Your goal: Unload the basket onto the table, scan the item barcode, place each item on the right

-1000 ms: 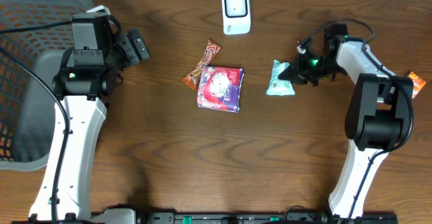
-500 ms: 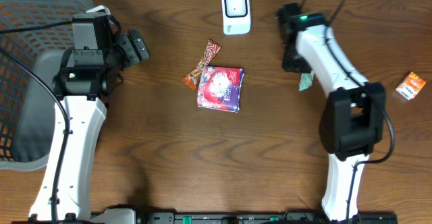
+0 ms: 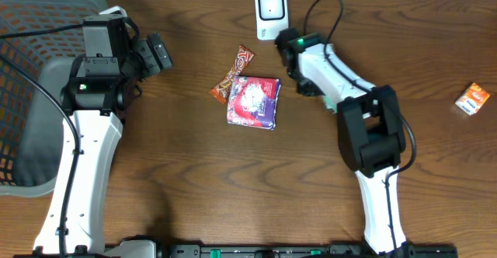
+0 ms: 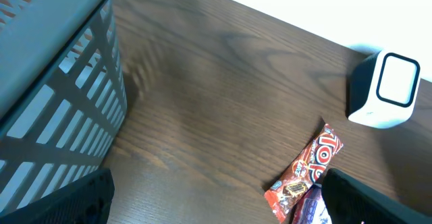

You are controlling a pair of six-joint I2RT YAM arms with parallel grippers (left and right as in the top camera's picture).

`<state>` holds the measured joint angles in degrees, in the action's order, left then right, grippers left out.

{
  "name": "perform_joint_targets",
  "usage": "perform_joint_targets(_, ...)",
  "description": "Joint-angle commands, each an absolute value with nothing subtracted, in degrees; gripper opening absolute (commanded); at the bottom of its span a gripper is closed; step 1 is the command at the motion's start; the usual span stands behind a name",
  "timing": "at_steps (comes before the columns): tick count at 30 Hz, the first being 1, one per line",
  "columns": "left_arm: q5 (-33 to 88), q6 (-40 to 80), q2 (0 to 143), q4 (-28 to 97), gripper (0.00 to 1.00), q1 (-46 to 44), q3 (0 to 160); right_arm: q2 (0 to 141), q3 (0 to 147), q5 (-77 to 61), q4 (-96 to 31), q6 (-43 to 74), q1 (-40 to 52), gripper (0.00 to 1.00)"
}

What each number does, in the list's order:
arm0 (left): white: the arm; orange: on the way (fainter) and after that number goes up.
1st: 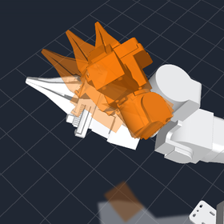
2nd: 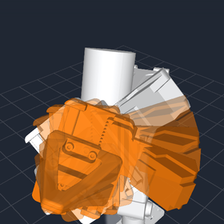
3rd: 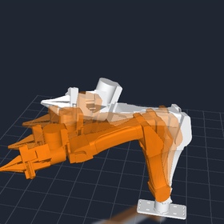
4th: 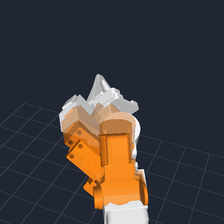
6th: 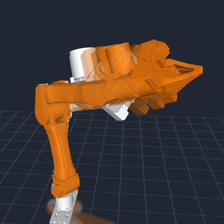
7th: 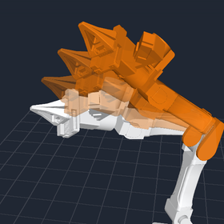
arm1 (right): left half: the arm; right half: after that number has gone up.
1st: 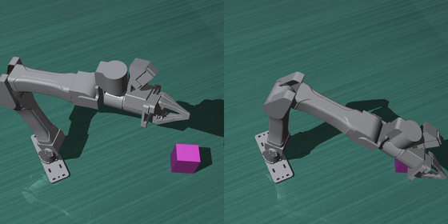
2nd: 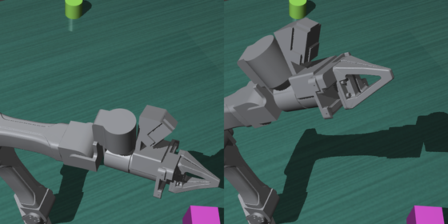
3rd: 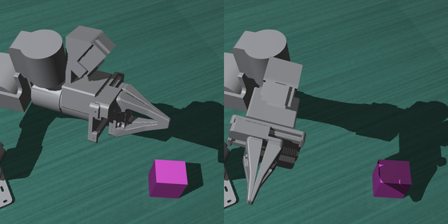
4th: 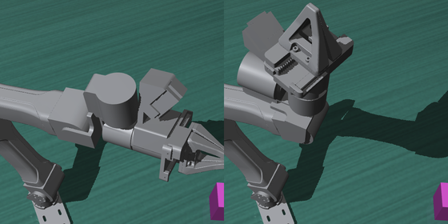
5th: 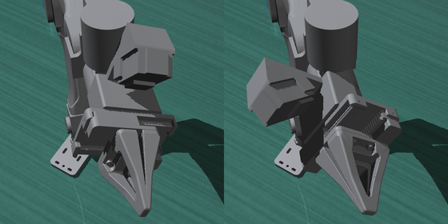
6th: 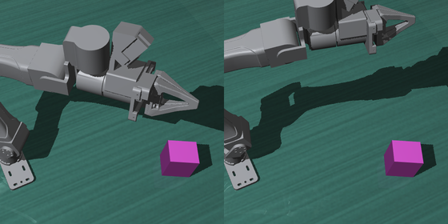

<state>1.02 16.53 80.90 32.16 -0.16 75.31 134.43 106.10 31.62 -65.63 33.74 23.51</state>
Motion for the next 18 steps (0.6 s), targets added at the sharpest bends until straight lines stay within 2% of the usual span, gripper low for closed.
perform_joint_targets(1, 0.86, 16.82, 81.19, 32.14, 0.98, -0.19, 75.99, 134.58, 110.8, 19.33, -65.65, 34.44, 25.65, 0.58)
perform_joint_targets(2, 0.86, 16.82, 81.19, 32.14, 0.98, -0.19, 75.99, 134.56, 112.46, 17.41, -65.84, 33.65, 25.63, 0.69)
perform_joint_targets(6, 0.86, 16.82, 81.19, 32.14, 0.98, -0.19, 75.99, 134.56, 121.23, 11.57, -69.19, 30.83, 24.25, 0.96)
perform_joint_targets(13, 0.86, 16.82, 81.19, 32.14, 0.98, -0.19, 75.99, 134.56, 134.34, 9.89, -79.99, 24.73, 18.17, 0.99)
perform_joint_targets(18, 0.86, 16.82, 81.19, 32.14, 0.98, -0.19, 75.99, 134.63, 133.84, 0.58, -84.73, 13.47, 10.33, 0.99)
